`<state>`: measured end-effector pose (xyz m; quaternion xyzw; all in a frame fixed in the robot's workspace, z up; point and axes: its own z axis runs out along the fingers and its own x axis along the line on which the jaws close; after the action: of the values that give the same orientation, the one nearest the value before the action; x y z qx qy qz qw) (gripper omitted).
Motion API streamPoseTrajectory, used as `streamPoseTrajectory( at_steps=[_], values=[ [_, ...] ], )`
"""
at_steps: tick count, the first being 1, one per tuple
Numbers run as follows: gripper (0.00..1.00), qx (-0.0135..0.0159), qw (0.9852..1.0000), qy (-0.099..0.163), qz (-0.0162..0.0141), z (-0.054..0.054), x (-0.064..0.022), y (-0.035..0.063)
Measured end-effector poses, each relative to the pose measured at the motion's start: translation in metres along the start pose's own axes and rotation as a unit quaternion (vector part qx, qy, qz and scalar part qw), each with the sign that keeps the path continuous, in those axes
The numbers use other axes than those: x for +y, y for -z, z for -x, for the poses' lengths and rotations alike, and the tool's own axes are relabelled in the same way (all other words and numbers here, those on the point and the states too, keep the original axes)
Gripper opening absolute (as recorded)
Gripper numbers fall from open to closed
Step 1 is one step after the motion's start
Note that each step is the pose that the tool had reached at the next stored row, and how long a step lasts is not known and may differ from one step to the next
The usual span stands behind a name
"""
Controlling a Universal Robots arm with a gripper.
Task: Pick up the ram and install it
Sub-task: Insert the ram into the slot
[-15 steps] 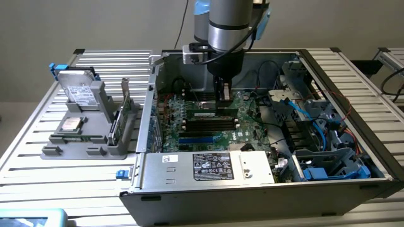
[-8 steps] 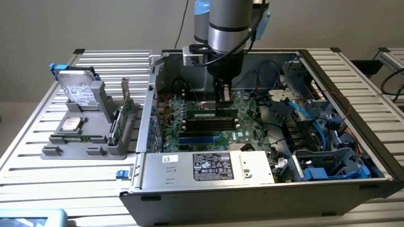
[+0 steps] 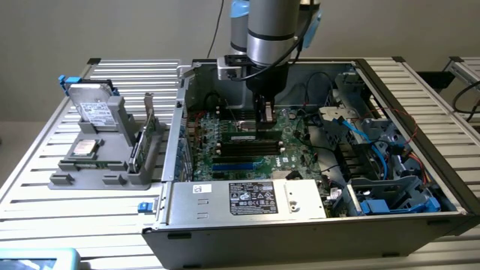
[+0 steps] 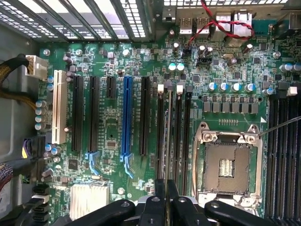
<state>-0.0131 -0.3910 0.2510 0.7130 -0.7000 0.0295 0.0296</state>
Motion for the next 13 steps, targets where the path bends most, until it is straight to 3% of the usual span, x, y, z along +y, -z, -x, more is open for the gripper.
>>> streamPoseTrajectory(
  at_steps=[13],
  values=[
    [0.13,0.0000,1.0000,0.001,0.0000,-0.0006,-0.0002,-0.0096]
  ],
)
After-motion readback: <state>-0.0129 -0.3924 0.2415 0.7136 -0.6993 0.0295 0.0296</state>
